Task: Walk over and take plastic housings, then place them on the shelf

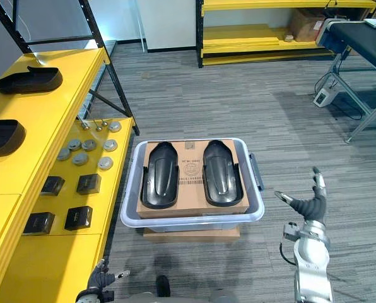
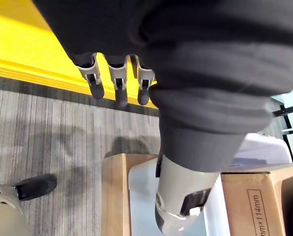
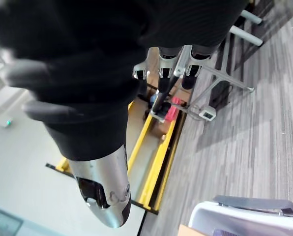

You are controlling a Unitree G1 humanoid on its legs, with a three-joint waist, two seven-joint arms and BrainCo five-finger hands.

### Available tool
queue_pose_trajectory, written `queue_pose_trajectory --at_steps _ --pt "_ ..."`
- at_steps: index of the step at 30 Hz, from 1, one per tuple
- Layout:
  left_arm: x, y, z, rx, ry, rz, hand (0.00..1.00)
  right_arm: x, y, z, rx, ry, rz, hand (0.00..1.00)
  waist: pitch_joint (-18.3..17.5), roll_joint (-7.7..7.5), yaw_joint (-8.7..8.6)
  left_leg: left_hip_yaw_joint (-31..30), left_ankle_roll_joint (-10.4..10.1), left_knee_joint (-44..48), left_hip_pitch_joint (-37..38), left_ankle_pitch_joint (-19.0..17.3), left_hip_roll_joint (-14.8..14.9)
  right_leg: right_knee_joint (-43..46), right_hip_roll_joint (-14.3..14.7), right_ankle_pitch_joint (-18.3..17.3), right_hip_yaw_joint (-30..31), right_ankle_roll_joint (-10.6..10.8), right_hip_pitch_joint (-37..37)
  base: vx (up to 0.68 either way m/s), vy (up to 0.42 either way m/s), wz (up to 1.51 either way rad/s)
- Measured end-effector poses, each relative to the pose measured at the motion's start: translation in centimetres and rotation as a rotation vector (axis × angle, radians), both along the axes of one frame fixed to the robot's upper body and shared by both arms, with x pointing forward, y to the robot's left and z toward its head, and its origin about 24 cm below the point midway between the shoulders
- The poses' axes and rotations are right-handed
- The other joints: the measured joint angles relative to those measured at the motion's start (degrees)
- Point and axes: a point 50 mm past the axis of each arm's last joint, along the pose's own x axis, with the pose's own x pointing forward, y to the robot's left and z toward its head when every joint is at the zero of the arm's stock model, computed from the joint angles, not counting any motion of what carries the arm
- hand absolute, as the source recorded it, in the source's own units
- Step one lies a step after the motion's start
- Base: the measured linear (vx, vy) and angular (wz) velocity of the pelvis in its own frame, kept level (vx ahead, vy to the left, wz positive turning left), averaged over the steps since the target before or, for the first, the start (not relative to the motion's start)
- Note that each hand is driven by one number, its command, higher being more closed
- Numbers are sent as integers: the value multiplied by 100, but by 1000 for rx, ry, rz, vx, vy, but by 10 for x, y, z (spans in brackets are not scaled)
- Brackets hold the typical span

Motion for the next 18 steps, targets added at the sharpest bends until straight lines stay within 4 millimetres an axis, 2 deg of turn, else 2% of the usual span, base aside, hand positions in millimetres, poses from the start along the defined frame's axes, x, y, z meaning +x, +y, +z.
queue_pose_trajectory --at_steps 4,7,13,18 --pt "6 -2 1 -1 -16 -10 0 17 -5 -8 -39 81 -71 0 98 126 44 -218 -17 -6 -113 70 -10 -30 8 0 -207 -2 8 -15 -24 26" --pt "9 -5 3 -5 -28 -22 0 21 -8 -15 -45 129 -107 0 142 193 113 -258 -17 -14 -136 78 -10 -33 10 0 -250 -3 7 -31 -18 12" --pt "22 -9 7 -6 -61 -41 0 43 -7 -27 -5 223 -135 0 541 282 113 -453 -18 -46 -380 182 -31 -24 2 4 -482 -9 -147 -49 -6 15" --pt "29 -10 9 6 -84 -42 0 68 4 -16 45 205 -109 0 778 317 136 -498 -12 -10 -566 204 -67 -17 -27 9 -506 -14 -300 17 4 8"
